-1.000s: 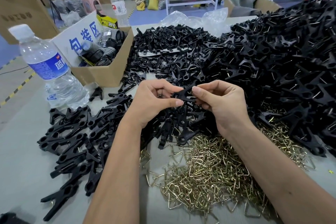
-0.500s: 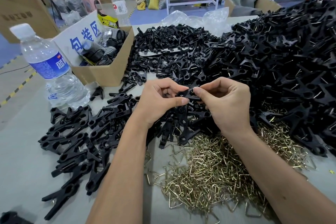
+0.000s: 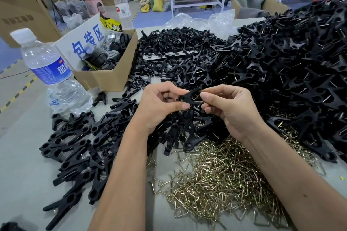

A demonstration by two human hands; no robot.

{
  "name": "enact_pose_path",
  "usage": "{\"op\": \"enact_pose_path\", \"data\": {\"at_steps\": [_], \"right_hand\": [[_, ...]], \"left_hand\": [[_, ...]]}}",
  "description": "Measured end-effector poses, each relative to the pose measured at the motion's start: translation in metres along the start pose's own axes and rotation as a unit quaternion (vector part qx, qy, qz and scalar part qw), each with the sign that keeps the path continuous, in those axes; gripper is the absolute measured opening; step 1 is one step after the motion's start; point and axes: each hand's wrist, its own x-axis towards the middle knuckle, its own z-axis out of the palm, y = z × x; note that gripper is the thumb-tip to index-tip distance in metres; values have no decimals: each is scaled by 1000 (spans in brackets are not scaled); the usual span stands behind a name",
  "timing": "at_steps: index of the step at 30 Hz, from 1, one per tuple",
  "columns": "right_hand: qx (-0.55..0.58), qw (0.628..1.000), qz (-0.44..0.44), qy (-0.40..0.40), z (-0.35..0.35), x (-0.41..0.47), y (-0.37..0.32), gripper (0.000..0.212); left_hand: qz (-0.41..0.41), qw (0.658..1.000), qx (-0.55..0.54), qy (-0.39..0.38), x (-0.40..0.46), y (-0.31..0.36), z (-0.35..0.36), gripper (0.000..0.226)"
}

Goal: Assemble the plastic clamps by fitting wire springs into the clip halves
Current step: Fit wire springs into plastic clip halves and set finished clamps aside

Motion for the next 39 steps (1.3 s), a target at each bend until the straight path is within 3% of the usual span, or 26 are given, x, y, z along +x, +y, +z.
{"op": "enact_pose_path", "data": {"at_steps": [3, 9, 23, 27, 30, 39], "right_hand": [[-9, 999, -31, 15, 1, -1, 0, 5], [-46, 996, -75, 34, 5, -1, 2, 12], [-88, 994, -54, 43, 1, 1, 5, 8], [-44, 999, -12, -5, 4, -2, 4, 15], [-22, 1000, -14, 3, 4, -1, 3, 16], [-90, 995, -38, 26, 1, 0, 0, 13]], "left_hand": [[-5, 1000, 3, -3, 0, 0, -1, 32], [-10, 1000, -1, -1, 0, 0, -1, 32], [2, 1000, -13, -24, -2, 6, -1, 32], [16, 998, -42, -42, -2, 10, 1, 30], [20, 999, -38, -31, -1, 9, 2, 32], [-6, 1000, -10, -24, -2, 4, 1, 36]]}}
